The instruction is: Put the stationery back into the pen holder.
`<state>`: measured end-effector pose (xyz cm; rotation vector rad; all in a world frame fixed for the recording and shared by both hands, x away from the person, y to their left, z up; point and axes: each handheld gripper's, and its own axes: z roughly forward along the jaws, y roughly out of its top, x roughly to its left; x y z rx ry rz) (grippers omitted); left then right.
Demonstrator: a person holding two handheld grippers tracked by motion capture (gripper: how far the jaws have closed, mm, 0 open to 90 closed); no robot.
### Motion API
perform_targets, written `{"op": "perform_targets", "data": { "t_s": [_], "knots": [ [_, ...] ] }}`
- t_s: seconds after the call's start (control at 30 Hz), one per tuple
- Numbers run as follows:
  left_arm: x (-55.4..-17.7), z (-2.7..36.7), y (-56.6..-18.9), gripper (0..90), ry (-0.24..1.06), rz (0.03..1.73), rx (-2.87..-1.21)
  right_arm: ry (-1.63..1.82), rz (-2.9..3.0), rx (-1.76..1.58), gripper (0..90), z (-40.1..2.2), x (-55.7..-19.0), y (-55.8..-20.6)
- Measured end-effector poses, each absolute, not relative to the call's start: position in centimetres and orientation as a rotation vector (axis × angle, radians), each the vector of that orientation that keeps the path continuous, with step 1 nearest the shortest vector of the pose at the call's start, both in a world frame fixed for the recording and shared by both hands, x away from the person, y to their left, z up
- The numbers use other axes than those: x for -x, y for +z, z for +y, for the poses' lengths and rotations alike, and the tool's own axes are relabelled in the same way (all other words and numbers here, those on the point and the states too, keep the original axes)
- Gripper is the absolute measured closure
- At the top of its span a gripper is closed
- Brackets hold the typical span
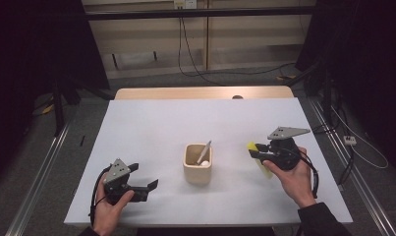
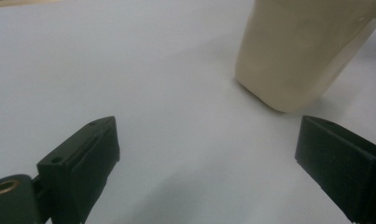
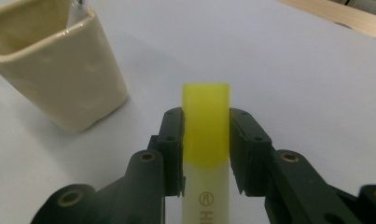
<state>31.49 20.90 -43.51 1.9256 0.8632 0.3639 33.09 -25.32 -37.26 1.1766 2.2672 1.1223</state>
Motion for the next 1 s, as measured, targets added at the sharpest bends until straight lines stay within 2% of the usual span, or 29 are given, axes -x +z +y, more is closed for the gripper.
{"op": "perform_targets", "data": {
  "t_s": [1.0],
  "knots": [
    [-31.5,20.9,-43.5,6.3,0.366,0.861,-1.919,1.393,2.192,-0.979,67.6,-20.7,-34.2,-33.4]
  ]
}}
